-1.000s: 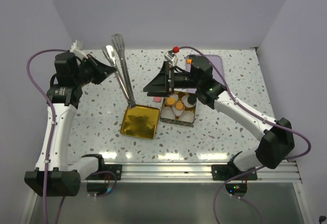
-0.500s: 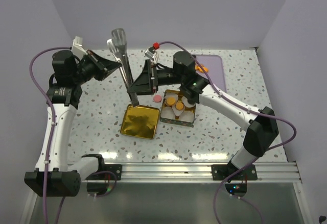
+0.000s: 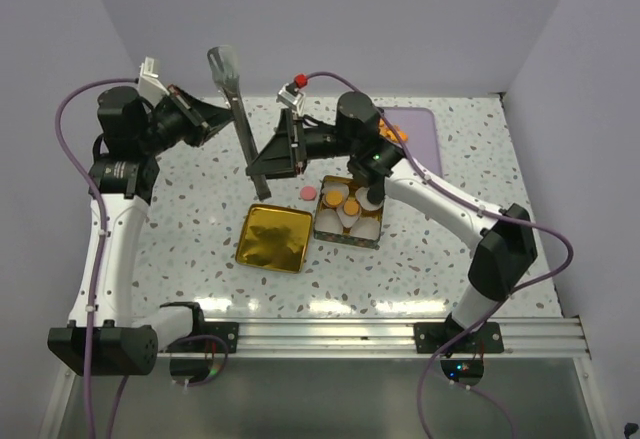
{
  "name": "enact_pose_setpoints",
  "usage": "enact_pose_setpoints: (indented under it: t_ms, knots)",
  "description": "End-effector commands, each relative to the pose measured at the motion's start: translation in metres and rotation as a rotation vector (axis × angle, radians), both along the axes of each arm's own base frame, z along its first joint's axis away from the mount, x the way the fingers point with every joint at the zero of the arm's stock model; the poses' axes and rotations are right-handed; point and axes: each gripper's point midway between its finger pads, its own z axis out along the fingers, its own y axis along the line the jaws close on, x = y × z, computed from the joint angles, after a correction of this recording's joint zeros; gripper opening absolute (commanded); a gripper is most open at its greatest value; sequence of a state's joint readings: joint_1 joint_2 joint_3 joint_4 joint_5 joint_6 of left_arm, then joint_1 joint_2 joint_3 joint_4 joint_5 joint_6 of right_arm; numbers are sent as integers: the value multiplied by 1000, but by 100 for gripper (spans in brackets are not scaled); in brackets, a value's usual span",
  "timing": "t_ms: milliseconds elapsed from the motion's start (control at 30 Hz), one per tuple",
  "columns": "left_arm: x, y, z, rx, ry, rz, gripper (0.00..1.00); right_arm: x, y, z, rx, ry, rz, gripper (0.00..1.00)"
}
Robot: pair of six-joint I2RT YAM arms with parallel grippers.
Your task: Pack the cookies
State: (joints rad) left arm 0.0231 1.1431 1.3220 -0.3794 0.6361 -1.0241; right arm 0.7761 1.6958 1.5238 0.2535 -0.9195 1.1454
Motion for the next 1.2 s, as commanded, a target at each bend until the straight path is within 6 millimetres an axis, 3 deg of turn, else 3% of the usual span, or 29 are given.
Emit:
enact_pose_setpoints:
  t_ms: [0,167,300,500,733,933,1167]
  knots:
    - [-11,4,32,70,-74,7,0,-5,-21,39,56,-111,-13,94]
    - [-13,5,27,80,-71,5,0,37,-62,39,30,-79,-151,95]
    - [-13,4,27,74,-74,1,0,49,-73,35,24,-63,-178,95]
    - [-12,3,30,51,-84,3,0,46,-54,32,45,-37,-156,96]
    - [-14,0,33,20,-92,-5,0,17,-5,26,31,-32,-55,95]
    - [-19,-4,34,-22,-100,-27,0,20,17,19,30,-8,-38,93]
    - [-26,-6,24,-53,-89,-35,0,30,31,28,98,54,-19,67]
